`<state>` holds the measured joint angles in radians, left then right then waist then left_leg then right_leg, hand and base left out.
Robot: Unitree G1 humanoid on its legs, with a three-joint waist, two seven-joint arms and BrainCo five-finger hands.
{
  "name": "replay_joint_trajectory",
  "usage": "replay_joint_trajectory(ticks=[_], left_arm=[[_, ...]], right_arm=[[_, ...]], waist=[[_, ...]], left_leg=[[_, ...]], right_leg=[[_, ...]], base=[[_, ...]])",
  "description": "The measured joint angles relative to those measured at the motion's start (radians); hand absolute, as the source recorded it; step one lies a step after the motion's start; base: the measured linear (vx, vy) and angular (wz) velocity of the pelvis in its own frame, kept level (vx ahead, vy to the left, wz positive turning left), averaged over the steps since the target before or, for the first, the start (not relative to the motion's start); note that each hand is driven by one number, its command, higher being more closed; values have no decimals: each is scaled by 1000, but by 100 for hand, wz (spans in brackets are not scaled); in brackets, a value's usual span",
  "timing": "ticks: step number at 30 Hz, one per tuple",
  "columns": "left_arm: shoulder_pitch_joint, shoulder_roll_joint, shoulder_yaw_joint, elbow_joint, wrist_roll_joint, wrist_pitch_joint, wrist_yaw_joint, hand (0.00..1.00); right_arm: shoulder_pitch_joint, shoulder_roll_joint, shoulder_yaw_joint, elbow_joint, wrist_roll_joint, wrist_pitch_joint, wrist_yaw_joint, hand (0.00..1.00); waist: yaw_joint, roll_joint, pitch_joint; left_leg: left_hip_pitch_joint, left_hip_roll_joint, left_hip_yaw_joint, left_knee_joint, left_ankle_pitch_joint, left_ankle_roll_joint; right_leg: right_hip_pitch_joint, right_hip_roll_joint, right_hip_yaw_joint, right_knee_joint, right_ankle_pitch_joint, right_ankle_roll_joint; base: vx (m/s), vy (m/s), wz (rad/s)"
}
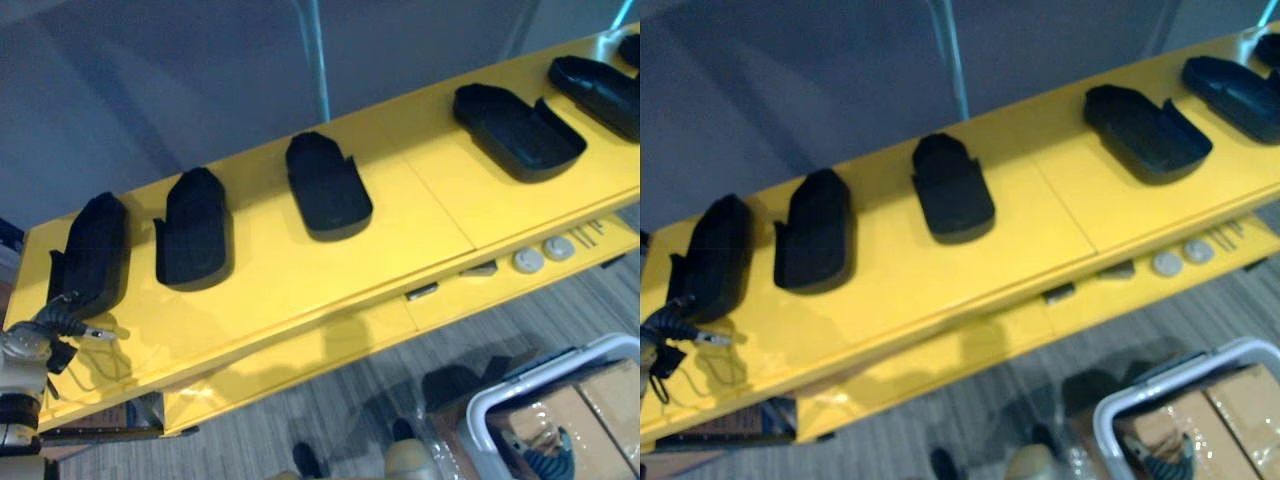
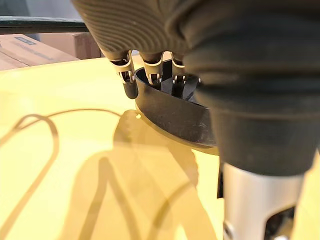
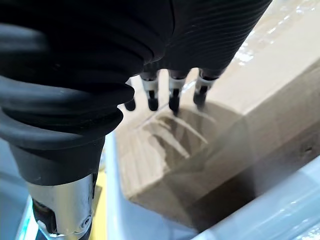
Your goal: Walk over and take plastic housings, then place them on the shelf
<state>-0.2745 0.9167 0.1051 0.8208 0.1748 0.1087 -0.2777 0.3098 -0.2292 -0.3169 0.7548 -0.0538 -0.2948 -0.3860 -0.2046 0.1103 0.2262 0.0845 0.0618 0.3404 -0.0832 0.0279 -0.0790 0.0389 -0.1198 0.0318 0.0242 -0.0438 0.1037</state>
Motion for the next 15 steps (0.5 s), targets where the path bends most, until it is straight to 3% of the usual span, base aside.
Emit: replay_joint_trajectory(ticks=[13, 15], left_arm=[[38, 20, 13, 0, 41, 11, -68, 0], [41, 21, 36, 3, 64, 30, -113, 0]], right_arm=[[0, -8, 15, 1, -2, 17, -1, 0], [0, -9, 15, 0, -2, 19, -1, 0]], waist=[[-1, 2, -1], [-2, 2, -2]], left_leg=[[10, 0, -1, 0, 0, 0], [17, 0, 0, 0, 0, 0]], right_leg=[[12, 0, -1, -2, 0, 0], [19, 0, 0, -3, 0, 0]], base=[[0, 0, 0], [0, 0, 0]])
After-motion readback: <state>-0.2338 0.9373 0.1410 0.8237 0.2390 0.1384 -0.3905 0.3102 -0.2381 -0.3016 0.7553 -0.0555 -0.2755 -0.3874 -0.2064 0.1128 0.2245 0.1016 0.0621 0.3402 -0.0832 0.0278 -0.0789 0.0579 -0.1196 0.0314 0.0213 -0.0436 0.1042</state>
